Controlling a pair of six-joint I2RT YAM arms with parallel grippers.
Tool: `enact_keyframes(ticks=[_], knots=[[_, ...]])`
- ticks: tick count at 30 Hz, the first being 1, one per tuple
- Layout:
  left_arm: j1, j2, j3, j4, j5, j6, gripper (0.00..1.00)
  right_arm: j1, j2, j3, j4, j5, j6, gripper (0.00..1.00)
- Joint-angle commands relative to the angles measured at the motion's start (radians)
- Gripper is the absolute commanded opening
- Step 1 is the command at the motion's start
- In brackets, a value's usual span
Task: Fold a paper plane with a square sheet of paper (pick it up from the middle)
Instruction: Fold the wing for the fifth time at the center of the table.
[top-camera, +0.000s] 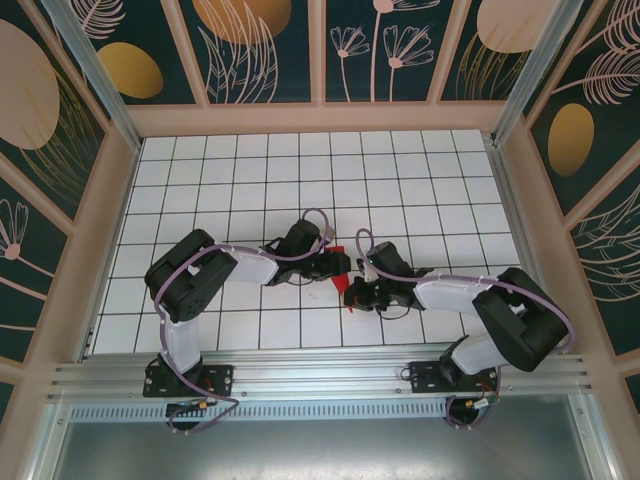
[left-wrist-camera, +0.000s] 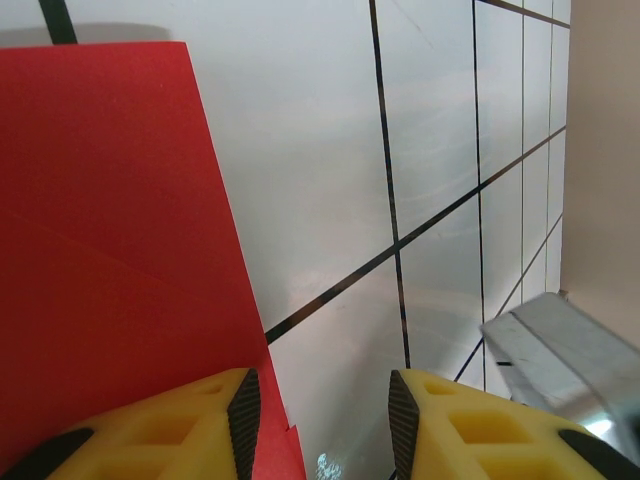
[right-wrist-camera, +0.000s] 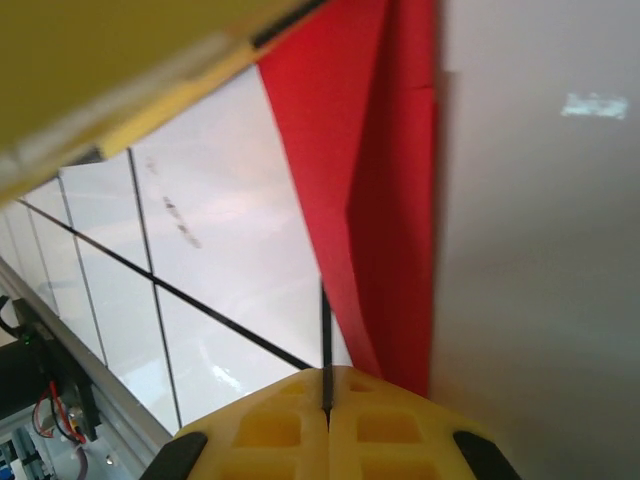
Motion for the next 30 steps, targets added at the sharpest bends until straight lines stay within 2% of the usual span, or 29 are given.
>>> enact_keyframes(ticks=[1, 19, 27, 30], knots=[[0.008, 0.057, -0.012, -0.109, -0.052, 0.040, 0.41, 0.000, 0.010, -0.033, 0.004, 0.007, -0.009, 0.02], [0.008, 0.063, -0.015, -0.120, -0.069, 0.049, 0.41, -0.018, -0.113, -0.222, -0.001, -0.064, 0.007, 0.02], [0.008, 0.057, -0.016, -0.117, -0.062, 0.047, 0.41, -0.018, -0.209, -0.153, -0.136, -0.015, -0.024, 0.02], [0.008, 0.056, -0.014, -0.115, -0.059, 0.045, 0.41, -0.020, -0.258, -0.104, -0.109, 0.004, -0.004, 0.02]])
